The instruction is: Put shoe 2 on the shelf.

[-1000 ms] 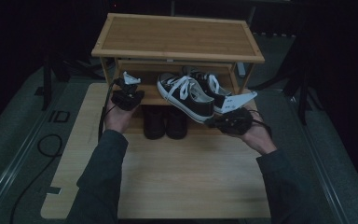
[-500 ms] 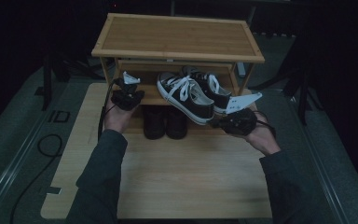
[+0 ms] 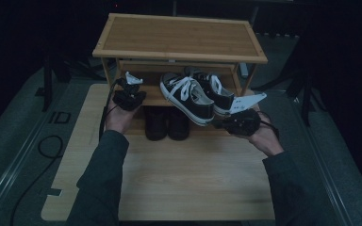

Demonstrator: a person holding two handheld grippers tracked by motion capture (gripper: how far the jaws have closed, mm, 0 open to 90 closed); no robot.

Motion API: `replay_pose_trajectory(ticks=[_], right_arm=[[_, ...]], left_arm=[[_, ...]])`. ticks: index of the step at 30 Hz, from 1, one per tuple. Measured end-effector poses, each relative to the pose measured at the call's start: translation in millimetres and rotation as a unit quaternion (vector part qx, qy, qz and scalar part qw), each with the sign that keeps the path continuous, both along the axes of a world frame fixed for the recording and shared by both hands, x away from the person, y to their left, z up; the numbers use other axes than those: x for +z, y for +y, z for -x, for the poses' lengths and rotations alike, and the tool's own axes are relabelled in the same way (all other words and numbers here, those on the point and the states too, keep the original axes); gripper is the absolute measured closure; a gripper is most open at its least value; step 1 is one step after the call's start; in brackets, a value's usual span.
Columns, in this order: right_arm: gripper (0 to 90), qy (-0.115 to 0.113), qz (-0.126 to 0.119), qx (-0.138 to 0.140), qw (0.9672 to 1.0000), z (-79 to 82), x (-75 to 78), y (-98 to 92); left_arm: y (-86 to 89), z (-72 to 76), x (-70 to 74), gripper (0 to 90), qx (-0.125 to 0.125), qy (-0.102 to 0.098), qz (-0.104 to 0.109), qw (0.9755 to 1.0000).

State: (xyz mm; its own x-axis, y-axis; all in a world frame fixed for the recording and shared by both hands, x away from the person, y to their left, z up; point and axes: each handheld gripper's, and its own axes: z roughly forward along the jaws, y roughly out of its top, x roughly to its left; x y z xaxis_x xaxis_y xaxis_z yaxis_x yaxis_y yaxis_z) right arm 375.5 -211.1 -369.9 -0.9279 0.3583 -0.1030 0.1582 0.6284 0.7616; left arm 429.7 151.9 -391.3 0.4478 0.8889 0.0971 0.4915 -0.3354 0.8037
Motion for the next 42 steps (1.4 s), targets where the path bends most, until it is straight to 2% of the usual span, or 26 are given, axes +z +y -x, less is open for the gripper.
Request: replay_pose_trajectory(ticks=[6, 13, 20, 30, 33, 36, 42], right_arm=[[90.0, -0.003, -0.003, 0.022, 0.9997, 2.0, 1.9, 16.3], [90.0, -0.001, -0.006, 0.038, 0.9993, 1.8, 1.7, 32.5], [90.0, -0.002, -0.011, 0.052, 0.9986, 0.1, 0.9, 50.3], [90.0, -0.005, -0.015, 0.066, 0.9977, -3.7, -1.8, 65.3], [90.0, -0.011, -0.012, 0.060, 0.9981, -5.1, -2.7, 68.0], [90.0, -0.003, -0.025, 0.069, 0.9973, -8.8, -3.0, 71.8], [90.0, -0.006, -0.029, 0.077, 0.9966, -10.6, -4.3, 77.5]], left_arm=[[-0.6, 0.6, -0.2, 90.0, 0.003, -0.001, -0.001, 1.0000], [-2.8, 1.2, -0.1, 90.0, 0.008, -0.003, -0.008, 0.9999], [-2.3, 1.3, -0.5, 90.0, 0.008, -0.003, -0.004, 1.0000], [-2.7, 1.3, -0.5, 90.0, 0.010, -0.002, -0.003, 0.9999], [-2.7, 1.4, -0.7, 90.0, 0.011, -0.002, -0.002, 0.9999], [-2.2, 1.6, -1.2, 90.0, 0.012, -0.004, 0.001, 0.9999], [-1.9, 1.9, -1.7, 90.0, 0.012, -0.005, 0.005, 0.9999]])
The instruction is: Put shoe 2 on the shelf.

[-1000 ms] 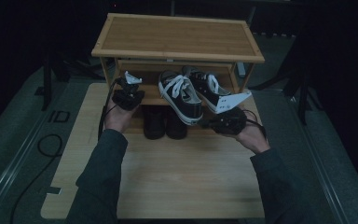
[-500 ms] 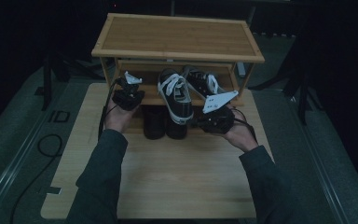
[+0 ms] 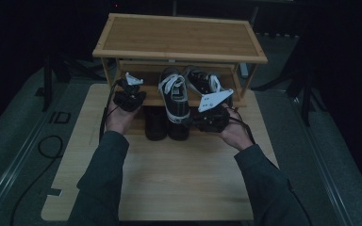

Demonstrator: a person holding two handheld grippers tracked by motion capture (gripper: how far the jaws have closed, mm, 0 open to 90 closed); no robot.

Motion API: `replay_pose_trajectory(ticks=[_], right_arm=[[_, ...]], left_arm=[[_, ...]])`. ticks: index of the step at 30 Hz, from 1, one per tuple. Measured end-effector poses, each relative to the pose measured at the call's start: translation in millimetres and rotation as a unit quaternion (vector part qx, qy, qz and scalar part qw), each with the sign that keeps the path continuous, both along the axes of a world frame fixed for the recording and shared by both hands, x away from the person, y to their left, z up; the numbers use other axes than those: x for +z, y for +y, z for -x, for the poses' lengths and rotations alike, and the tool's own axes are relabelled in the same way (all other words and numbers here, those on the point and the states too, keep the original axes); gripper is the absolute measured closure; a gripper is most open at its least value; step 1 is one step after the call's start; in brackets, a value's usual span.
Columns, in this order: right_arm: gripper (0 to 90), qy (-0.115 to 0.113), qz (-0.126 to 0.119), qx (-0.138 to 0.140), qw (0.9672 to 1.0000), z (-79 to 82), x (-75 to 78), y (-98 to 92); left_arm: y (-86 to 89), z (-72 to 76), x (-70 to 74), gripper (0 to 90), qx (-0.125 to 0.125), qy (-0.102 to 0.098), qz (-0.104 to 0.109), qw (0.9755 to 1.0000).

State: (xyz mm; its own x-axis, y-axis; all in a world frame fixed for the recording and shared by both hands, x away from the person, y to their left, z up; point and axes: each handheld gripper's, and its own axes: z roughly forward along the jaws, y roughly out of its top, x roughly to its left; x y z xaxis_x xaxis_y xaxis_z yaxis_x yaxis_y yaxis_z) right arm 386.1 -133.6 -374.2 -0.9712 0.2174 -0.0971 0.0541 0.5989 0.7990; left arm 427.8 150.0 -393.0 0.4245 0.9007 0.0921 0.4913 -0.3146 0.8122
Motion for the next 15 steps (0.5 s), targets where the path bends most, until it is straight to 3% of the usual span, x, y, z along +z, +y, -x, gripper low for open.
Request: replay_pose_trajectory(ticks=[5, 15], right_arm=[[90.0, -0.001, -0.015, 0.000, 0.9999, -3.9, -0.9, 5.3], [90.0, -0.009, -0.015, 0.007, 0.9998, -8.5, -1.0, 20.5]], left_arm=[[-0.1, -0.1, 0.0, 90.0, 0.000, 0.000, 0.000, 1.0000], [-0.3, 0.2, -0.3, 90.0, 0.002, -0.001, 0.003, 1.0000]])
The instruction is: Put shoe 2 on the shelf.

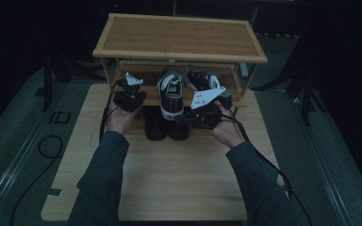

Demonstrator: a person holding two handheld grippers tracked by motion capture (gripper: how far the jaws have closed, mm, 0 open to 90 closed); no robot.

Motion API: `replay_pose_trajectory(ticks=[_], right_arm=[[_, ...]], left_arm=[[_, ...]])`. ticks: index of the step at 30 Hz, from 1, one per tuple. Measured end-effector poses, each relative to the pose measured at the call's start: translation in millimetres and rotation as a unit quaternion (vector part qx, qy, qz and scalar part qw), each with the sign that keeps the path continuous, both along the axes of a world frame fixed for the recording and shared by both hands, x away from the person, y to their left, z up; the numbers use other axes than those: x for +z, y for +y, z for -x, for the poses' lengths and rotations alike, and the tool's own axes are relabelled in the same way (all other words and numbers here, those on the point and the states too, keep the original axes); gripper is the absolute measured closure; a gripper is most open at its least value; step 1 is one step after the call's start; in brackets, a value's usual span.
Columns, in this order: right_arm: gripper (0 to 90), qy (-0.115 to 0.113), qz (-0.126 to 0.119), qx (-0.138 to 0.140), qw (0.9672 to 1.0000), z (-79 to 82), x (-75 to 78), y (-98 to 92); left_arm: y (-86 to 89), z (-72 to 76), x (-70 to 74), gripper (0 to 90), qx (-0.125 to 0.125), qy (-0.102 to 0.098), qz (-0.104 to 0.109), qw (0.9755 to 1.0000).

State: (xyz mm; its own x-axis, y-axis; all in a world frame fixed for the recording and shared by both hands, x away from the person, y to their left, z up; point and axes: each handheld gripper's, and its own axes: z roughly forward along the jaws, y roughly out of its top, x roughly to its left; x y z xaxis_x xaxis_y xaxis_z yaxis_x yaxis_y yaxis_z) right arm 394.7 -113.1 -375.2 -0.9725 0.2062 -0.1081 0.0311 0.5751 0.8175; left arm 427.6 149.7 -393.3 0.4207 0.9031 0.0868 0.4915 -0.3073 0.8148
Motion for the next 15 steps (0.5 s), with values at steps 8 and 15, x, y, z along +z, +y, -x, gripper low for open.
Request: replay_pose_trajectory(ticks=[8, 15], right_arm=[[90.0, -0.009, -0.003, 0.003, 0.9999, -5.0, -0.1, 13.3], [90.0, -0.017, -0.005, -0.008, 0.9998, -8.0, -0.3, 16.9]], left_arm=[[0.0, 0.1, -0.2, 90.0, 0.001, 0.000, 0.001, 1.0000], [-0.2, 0.2, -0.2, 90.0, 0.002, 0.000, 0.002, 1.0000]])
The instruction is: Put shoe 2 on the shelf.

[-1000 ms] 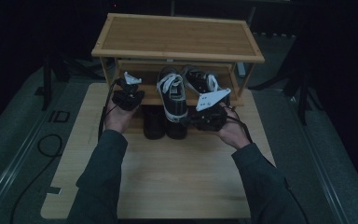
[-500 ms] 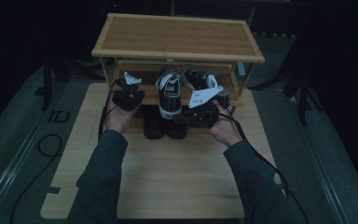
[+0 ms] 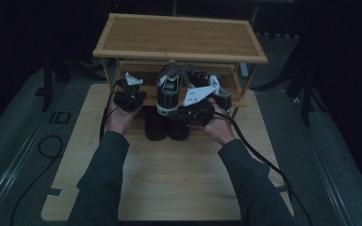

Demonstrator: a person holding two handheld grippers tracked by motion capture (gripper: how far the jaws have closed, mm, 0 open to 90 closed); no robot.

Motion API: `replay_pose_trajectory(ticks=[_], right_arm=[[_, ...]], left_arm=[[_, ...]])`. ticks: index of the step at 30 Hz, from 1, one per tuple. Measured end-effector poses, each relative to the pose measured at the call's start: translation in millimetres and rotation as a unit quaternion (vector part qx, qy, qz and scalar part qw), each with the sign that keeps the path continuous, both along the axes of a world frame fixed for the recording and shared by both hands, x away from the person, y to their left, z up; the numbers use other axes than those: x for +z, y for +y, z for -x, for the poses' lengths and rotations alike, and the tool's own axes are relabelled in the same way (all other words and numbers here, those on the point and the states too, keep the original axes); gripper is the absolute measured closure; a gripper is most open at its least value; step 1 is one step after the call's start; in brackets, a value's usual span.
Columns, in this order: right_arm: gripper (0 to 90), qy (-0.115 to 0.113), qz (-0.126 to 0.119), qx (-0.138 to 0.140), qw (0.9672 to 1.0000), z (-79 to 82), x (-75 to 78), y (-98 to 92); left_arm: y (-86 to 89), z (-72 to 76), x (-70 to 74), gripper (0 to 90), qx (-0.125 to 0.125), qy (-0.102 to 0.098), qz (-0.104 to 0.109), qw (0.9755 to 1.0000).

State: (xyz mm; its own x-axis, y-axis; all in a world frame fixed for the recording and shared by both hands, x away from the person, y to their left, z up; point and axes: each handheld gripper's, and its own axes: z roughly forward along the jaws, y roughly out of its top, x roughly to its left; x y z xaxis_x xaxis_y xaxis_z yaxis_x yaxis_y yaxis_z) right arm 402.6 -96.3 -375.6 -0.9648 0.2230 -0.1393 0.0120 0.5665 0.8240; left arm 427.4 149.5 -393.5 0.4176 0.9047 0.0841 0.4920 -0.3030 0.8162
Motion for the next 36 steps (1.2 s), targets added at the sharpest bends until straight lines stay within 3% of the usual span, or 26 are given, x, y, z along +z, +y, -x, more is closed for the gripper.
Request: replay_pose_trajectory(ticks=[3, 5, 11, 14, 15, 20, 27, 36], right_arm=[[90.0, -0.030, 0.013, -0.047, 0.9984, -4.2, -1.1, -1.7], [90.0, -0.006, 0.002, -0.045, 0.9990, -10.9, -1.9, -6.8], [90.0, -0.011, 0.004, -0.043, 0.9990, -11.4, -2.2, -1.2], [90.0, -0.023, 0.019, -0.076, 0.9967, -14.3, -6.0, 1.3], [90.0, -0.012, 0.015, -0.081, 0.9965, -17.8, -7.7, 0.8], [90.0, -0.009, 0.012, -0.075, 0.9971, -19.9, -9.6, 10.4], [90.0, -0.019, 0.017, -0.091, 0.9956, -22.7, -12.4, 20.9], [90.0, -0.019, 0.021, -0.098, 0.9947, -25.7, -11.6, 20.3]], left_arm=[[-0.2, 0.3, -0.1, 90.0, 0.000, -0.002, -0.004, 1.0000], [0.1, 0.2, -0.1, 90.0, -0.002, -0.001, -0.003, 1.0000], [0.0, 0.5, -0.3, 90.0, 0.000, -0.001, -0.001, 1.0000], [-0.2, 0.7, -0.2, 90.0, 0.000, -0.002, -0.003, 1.0000], [0.1, 0.4, -0.3, 90.0, 0.000, -0.001, -0.001, 1.0000], [0.5, 0.5, -0.9, 90.0, 0.000, -0.003, 0.003, 1.0000], [0.4, 1.0, -0.9, 90.0, 0.000, -0.003, 0.001, 1.0000], [0.6, 0.9, -1.0, 90.0, -0.001, -0.003, 0.003, 1.0000]])
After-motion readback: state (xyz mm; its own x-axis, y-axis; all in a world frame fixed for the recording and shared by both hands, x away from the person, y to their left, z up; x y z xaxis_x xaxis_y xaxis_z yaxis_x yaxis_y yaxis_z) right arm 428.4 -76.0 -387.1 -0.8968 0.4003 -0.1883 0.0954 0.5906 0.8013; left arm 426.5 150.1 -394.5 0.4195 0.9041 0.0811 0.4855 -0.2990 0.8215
